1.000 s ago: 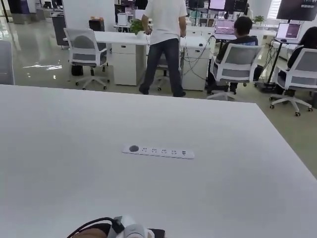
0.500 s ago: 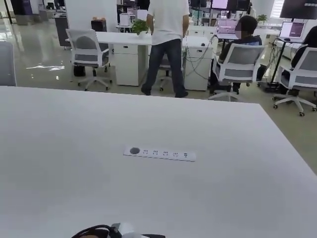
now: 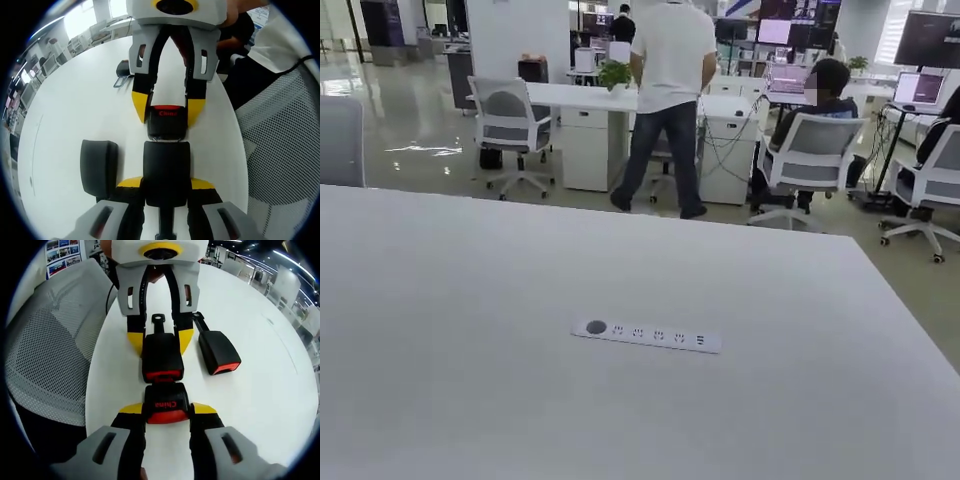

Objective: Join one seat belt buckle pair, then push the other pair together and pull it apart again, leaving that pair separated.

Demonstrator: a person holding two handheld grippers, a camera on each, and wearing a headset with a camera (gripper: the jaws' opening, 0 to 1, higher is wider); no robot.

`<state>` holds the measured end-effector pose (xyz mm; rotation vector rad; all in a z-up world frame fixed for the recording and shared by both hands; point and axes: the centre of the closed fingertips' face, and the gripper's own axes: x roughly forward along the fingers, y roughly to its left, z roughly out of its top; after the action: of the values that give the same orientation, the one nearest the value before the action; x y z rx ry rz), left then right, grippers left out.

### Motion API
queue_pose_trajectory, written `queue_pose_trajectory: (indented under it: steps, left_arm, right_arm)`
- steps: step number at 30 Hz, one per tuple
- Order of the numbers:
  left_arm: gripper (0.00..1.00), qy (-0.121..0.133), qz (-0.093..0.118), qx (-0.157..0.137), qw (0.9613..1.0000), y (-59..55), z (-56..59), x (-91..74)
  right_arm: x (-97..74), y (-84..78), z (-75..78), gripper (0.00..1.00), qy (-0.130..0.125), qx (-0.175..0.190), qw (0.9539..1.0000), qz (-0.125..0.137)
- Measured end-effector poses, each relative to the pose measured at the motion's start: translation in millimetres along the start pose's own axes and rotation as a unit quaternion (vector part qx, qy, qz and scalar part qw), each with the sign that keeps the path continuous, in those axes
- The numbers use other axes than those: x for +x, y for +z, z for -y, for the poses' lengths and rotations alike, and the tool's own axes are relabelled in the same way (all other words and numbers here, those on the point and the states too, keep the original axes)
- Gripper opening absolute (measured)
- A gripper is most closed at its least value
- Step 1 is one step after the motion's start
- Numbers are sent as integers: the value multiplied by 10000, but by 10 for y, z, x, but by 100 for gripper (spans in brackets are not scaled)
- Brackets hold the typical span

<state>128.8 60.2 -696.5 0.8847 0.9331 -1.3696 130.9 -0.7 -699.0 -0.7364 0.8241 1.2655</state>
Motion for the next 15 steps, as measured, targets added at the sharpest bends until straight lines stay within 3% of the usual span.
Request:
queue_pose_trajectory:
  steps: [1, 4, 15]
  left_arm:
    - [33, 16, 17, -34, 10000, -2, -7, 12]
    - [33, 17, 24, -21, 10000, -2, -11, 16]
    - [33, 28, 29, -24, 10000, -7, -14, -20]
  right_arm:
    - [11, 3, -23, 31, 117, -44, 9999, 64]
    - [26, -13, -11, 31, 151, -46, 9998, 118]
    - [55, 27, -27, 32, 155, -101, 9998, -7]
